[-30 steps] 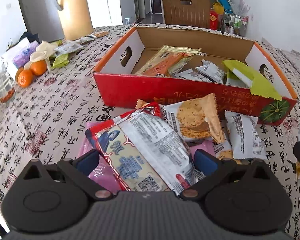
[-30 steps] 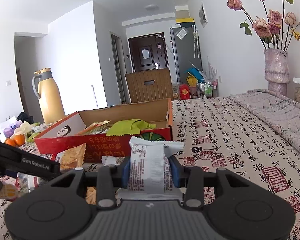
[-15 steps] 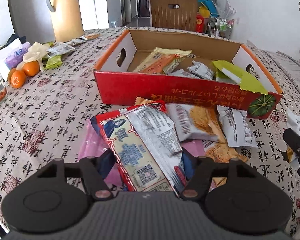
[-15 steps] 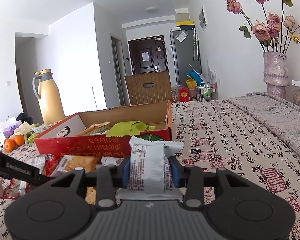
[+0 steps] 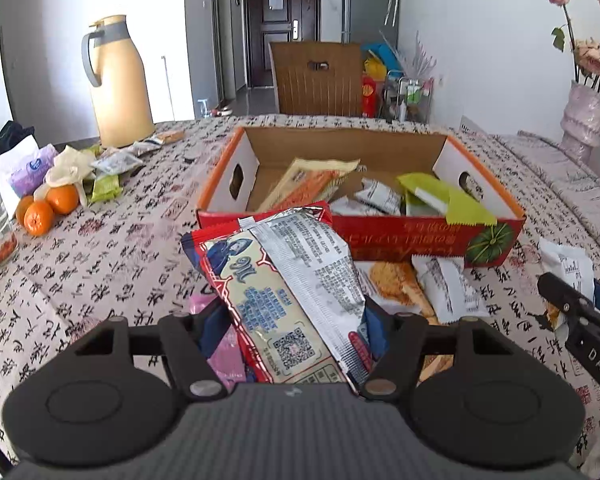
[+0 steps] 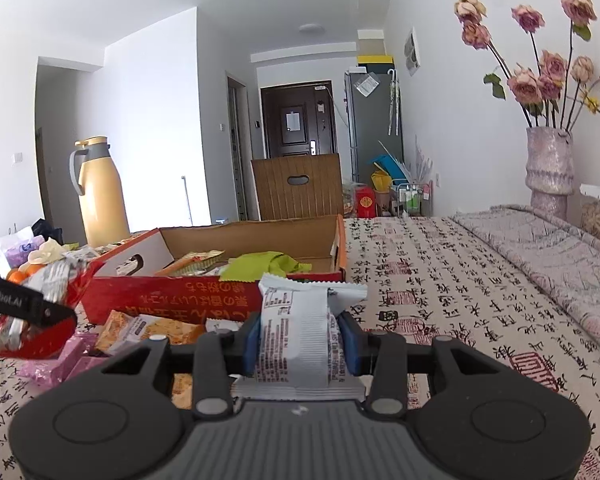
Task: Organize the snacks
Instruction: 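Carry the printed bag and white cake over the box with both tools, then open both tools to drop the snacks into the box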
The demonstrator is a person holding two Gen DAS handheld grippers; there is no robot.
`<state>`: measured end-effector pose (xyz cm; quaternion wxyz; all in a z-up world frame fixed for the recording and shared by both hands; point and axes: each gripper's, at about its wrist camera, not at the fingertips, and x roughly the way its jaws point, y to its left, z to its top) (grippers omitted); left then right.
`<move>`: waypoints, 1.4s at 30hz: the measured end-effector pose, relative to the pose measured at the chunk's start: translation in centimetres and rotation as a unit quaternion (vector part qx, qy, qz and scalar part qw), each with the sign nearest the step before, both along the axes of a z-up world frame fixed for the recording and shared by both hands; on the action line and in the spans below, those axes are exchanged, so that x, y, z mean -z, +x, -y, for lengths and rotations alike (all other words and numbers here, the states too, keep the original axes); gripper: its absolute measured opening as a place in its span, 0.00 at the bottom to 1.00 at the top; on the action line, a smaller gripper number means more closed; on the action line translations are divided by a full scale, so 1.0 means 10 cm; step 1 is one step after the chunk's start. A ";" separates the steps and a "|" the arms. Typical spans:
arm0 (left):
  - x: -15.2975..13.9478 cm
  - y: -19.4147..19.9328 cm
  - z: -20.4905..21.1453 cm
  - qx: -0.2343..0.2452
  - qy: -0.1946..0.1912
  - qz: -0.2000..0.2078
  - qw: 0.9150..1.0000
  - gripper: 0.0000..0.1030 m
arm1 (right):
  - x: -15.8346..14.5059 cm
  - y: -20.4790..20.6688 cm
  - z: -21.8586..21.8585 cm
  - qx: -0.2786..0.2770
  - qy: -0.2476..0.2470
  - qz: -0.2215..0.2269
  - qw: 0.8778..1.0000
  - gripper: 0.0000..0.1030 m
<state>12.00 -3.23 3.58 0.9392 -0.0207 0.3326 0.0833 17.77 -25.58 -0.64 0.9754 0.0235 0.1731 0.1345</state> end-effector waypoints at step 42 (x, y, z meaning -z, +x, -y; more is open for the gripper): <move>-0.25 1.35 -0.18 0.035 -0.006 0.070 0.997 0.67 | -0.56 1.33 -0.63 0.011 -0.028 0.007 1.000 0.38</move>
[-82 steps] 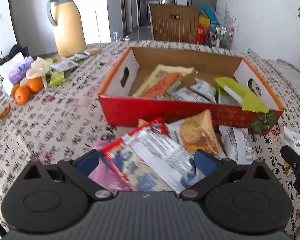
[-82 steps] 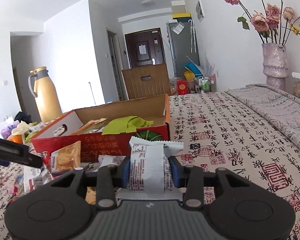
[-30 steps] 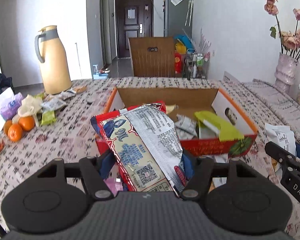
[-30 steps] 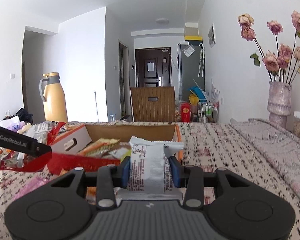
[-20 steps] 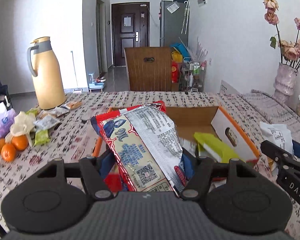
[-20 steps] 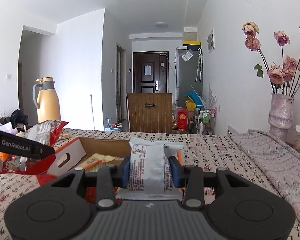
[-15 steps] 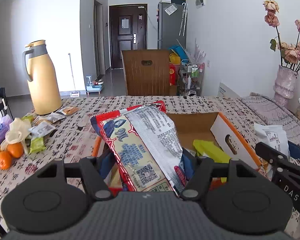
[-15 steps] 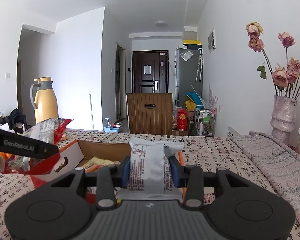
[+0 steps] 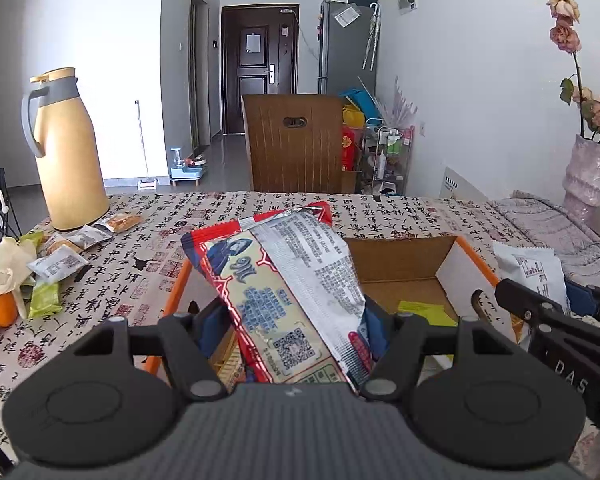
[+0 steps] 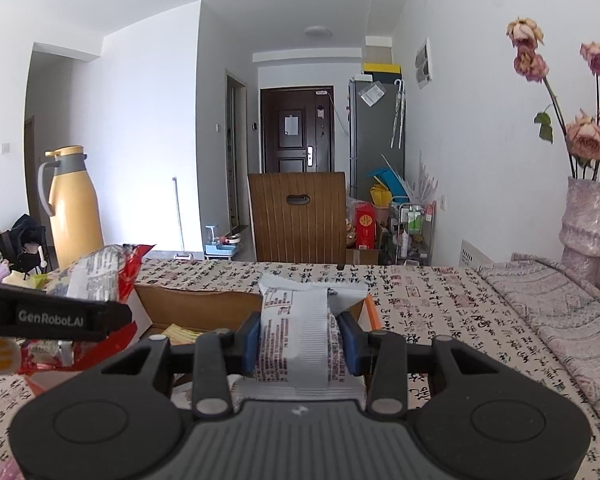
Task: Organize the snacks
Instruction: 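Open both tools to drop the snacks into the box, then move both tools back toward the snack pile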
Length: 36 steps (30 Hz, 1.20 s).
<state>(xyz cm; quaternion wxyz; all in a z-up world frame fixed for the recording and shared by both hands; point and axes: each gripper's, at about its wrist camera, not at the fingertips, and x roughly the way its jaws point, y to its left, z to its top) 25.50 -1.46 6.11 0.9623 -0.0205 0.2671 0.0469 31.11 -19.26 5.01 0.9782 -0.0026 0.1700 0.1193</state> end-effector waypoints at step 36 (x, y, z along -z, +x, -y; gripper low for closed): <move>0.16 0.02 -0.17 -0.029 -0.022 0.013 0.999 1.00 | 0.27 0.15 0.04 0.002 0.018 -0.035 0.999 1.00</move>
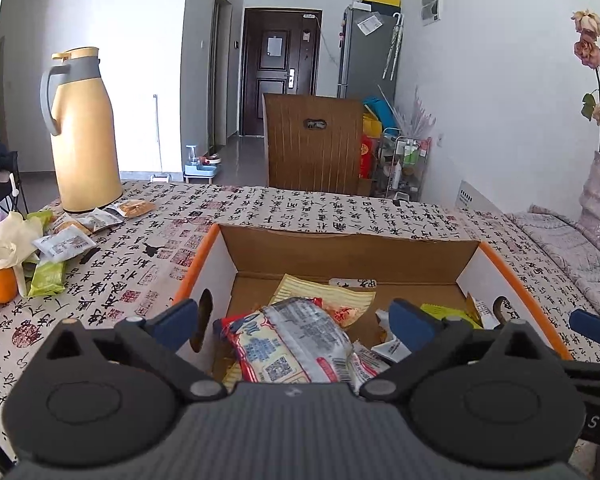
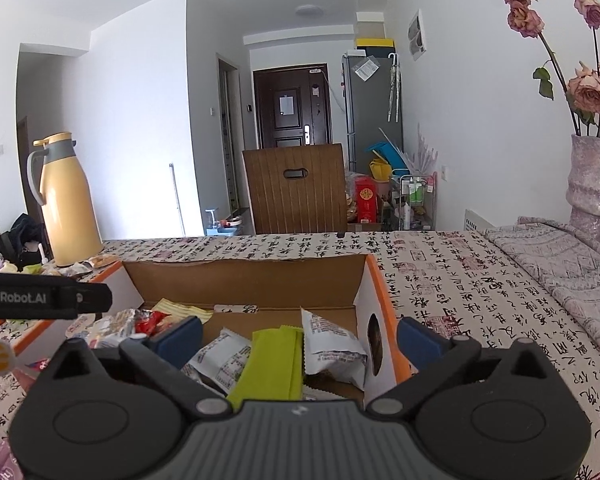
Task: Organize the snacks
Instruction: 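Move both tools back toward the snack pile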
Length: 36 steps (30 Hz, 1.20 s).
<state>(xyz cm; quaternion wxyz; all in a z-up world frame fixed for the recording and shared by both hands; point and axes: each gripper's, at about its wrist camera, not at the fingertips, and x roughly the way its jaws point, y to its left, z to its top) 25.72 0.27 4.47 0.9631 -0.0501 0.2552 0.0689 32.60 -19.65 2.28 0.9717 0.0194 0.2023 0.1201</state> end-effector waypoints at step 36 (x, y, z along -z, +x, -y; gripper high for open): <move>-0.27 -0.83 -0.19 -0.007 0.004 0.025 1.000 1.00 | -0.25 -0.82 0.03 0.010 -0.013 0.027 1.000 1.00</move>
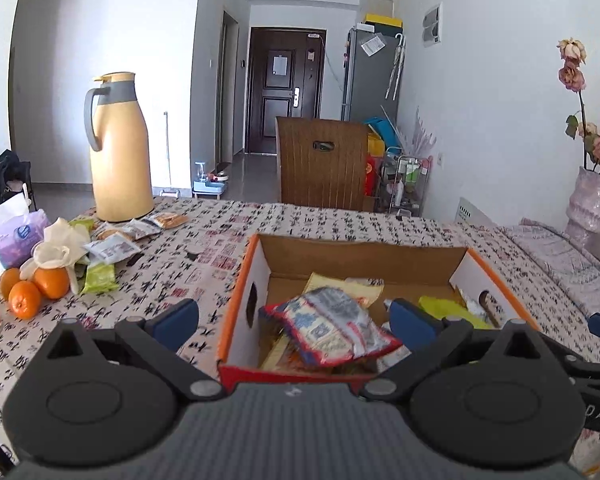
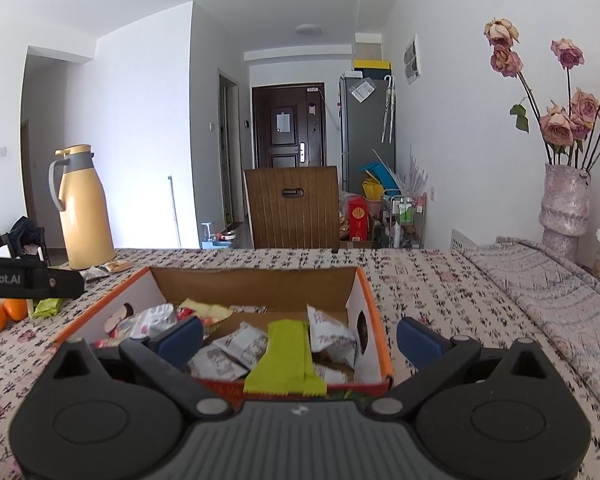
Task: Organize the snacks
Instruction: 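Move both tools back toward the snack pile, then grasp another white wrapped cake with the right tool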
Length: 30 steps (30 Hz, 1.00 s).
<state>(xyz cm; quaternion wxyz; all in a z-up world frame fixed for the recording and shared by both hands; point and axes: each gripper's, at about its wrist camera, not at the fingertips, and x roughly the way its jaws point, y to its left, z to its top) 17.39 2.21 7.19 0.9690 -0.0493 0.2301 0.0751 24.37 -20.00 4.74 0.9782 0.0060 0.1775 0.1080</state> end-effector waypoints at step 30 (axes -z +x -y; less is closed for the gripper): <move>0.77 -0.41 -0.47 0.013 -0.014 -0.068 0.998 1.00 | 0.56 -0.27 -0.18 0.007 -0.049 -0.110 0.993 1.00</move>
